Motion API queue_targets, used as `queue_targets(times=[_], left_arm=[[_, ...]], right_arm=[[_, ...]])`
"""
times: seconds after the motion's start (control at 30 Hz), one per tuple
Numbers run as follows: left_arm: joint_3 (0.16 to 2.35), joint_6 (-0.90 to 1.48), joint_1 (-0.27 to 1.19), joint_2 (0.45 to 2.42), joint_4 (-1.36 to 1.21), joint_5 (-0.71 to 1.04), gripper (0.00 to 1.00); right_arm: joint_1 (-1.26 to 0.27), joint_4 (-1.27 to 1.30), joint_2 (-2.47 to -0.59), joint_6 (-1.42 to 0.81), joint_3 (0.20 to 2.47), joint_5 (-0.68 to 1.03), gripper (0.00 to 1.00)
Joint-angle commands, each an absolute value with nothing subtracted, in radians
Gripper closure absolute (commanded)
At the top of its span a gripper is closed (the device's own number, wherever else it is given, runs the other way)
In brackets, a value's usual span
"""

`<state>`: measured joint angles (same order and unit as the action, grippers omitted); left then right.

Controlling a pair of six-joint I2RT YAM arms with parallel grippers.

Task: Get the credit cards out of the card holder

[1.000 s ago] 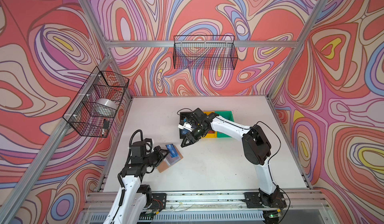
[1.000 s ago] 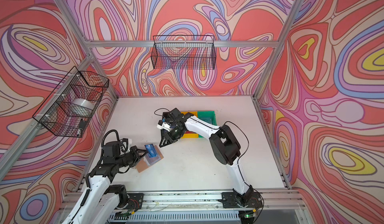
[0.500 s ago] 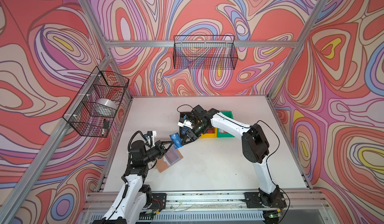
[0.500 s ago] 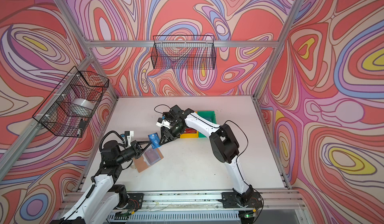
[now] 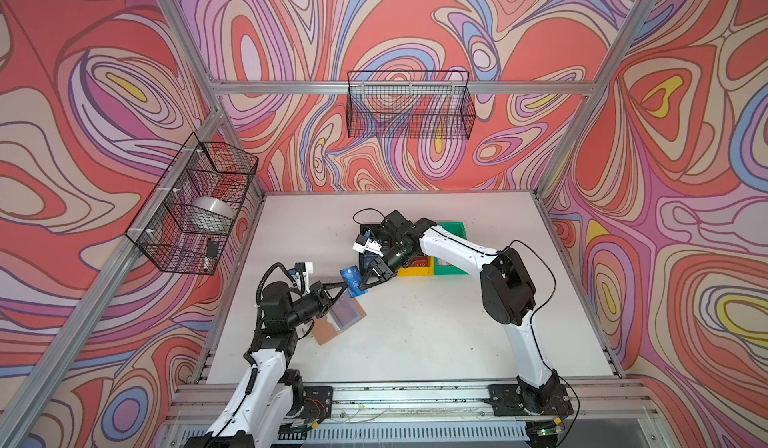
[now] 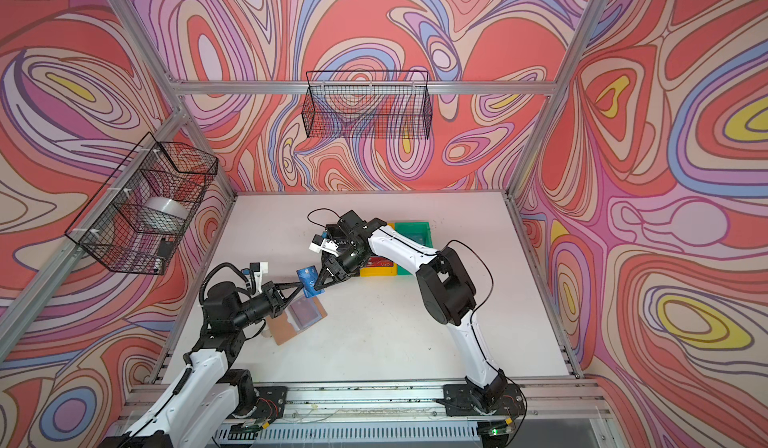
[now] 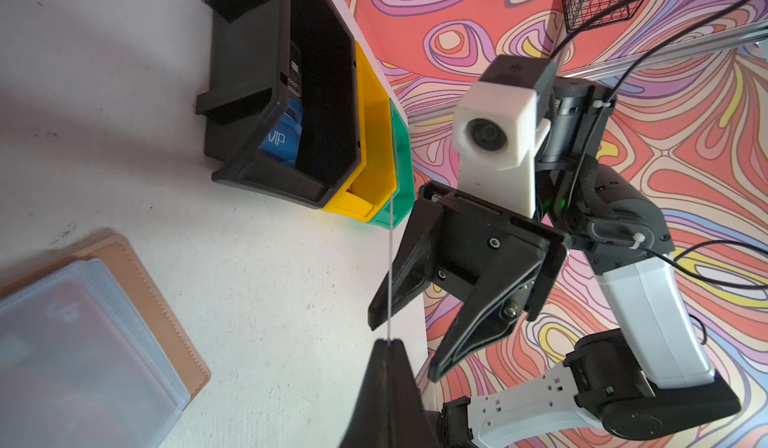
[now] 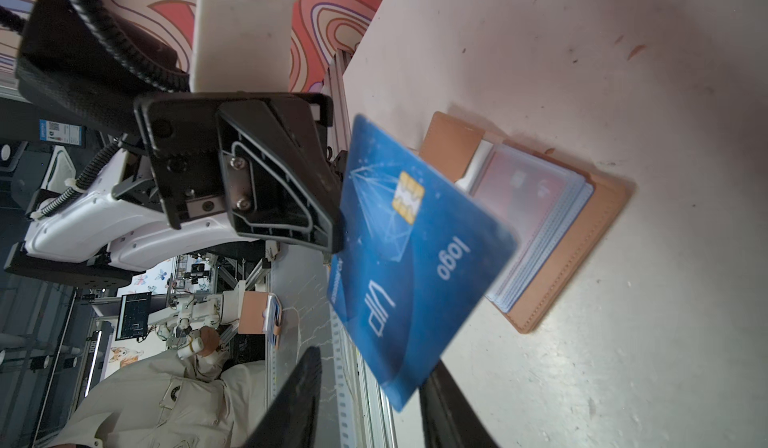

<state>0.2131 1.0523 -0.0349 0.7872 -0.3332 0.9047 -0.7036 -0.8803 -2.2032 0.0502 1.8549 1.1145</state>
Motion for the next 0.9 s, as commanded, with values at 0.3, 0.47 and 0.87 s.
queue_targets(times=[0.3,0.47,0.87], left_arm=[[0.176,1.064,-0.033,0.793,-0.360,0.905,1.00],[0.173,1.066,-0.026,0.798,-0.357,0.899,1.00],[0.230,0.976,-0.025,0.765,-0.112,0.840,0.71]], right_arm=[[-0.707,-0.787,-2.227,0.011,1.854,1.261,0.82],[-0.706,-0.828,-2.251,0.031,1.893,1.272,1.00],[-0.685,-1.144,-2.262,0.248,2.038,1.061,1.00]])
